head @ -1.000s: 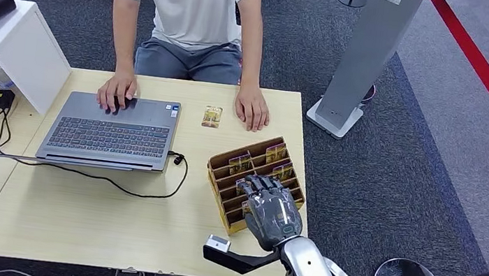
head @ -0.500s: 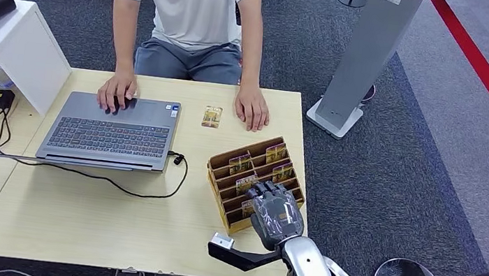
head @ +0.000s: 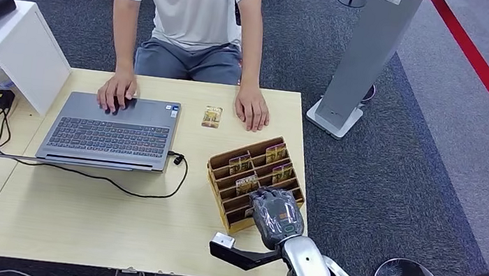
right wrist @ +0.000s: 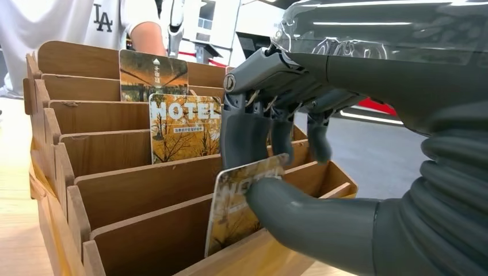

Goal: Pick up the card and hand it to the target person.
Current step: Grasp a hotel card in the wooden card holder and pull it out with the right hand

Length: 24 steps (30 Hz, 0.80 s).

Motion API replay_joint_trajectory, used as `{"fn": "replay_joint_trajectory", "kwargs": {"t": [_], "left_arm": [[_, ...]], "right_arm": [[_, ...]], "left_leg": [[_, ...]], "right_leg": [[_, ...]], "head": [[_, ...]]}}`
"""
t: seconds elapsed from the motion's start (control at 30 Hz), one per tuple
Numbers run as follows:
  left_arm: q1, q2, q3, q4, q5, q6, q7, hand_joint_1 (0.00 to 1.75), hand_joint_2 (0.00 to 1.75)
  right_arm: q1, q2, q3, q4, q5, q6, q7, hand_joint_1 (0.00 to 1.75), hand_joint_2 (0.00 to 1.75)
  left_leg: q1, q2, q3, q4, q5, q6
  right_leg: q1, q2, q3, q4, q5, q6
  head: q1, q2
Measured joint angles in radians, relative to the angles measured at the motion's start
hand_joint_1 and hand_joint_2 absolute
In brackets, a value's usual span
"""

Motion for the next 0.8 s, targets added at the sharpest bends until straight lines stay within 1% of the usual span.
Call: {"fn": "replay_joint_trajectory", "kwargs": {"t": [0.4, 0.53, 0.63, 0.8], "left_arm": [[0.000, 0.000, -0.001, 0.000, 0.001, 0.000, -0.001, 0.00, 0.00], [0.000, 0.000, -0.004, 0.000, 0.000, -0.002, -0.004, 0.00, 0.00], [0.000, 0.001, -0.011, 0.000, -0.007, -0.008, -0.008, 0.00, 0.00], [0.000, 0.003, -0.020, 0.000, -0.005, 0.013, 0.008, 0.00, 0.00]], "right_arm": [[0.000, 0.001, 0.000, 0.001, 0.000, 0.000, 0.000, 1.37, 1.75], [0.000, 0.001, 0.000, 0.001, 0.000, 0.001, 0.000, 1.44, 1.75], [0.000, 0.001, -0.002, 0.000, 0.000, 0.001, 0.000, 1.45, 1.75], [0.001, 0.001, -0.005, 0.000, 0.000, 0.002, 0.001, 1.45, 1.75]], "left_leg": [[0.000, 0.000, 0.001, 0.000, 0.000, 0.000], [0.000, 0.000, 0.001, 0.000, 0.000, 0.000], [0.000, 0.000, 0.001, 0.000, 0.000, 0.000], [0.000, 0.000, 0.001, 0.000, 0.000, 0.000]], "right_leg": [[0.000, 0.000, 0.000, 0.000, 0.000, 0.000], [0.000, 0.000, 0.000, 0.000, 0.000, 0.000], [0.000, 0.000, 0.000, 0.000, 0.000, 0.000], [0.000, 0.000, 0.001, 0.000, 0.000, 0.000]], "head": [[-0.001, 0.000], [0.000, 0.000], [0.000, 0.000], [-0.001, 0.000]]}}
